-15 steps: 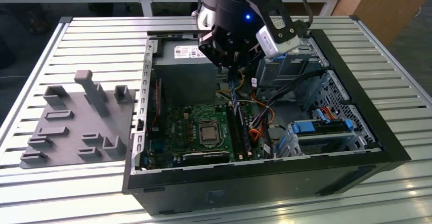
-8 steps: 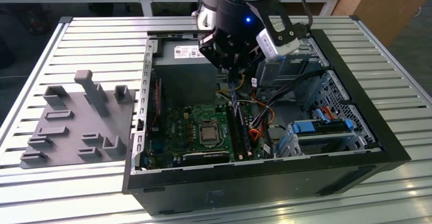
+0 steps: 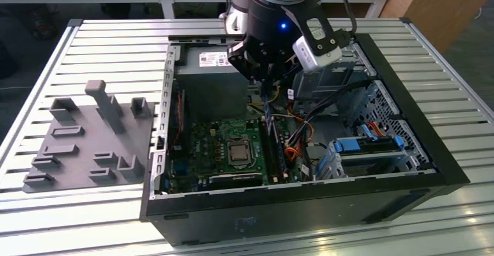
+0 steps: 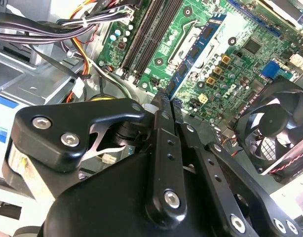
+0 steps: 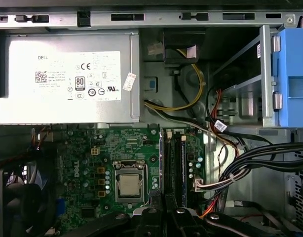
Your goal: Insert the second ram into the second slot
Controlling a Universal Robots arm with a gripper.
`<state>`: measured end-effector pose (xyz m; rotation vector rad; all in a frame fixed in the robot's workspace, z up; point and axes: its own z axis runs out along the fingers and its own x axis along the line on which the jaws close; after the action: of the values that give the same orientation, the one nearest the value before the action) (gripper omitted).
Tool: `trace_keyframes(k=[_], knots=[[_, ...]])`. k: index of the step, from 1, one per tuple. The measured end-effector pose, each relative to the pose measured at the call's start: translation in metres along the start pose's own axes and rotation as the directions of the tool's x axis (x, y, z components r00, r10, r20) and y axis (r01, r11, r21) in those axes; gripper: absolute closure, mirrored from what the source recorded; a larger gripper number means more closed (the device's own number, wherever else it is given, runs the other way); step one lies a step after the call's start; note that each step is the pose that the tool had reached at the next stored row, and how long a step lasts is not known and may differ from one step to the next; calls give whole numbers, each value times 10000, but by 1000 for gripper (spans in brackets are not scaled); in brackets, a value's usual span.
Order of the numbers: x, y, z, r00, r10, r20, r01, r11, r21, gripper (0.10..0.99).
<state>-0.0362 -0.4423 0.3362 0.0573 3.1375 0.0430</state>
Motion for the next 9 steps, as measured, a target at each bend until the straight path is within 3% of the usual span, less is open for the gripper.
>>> trace_keyframes(k=[9], knots=[[0, -10, 39, 10000, 0, 1, 0, 10000, -1, 949]])
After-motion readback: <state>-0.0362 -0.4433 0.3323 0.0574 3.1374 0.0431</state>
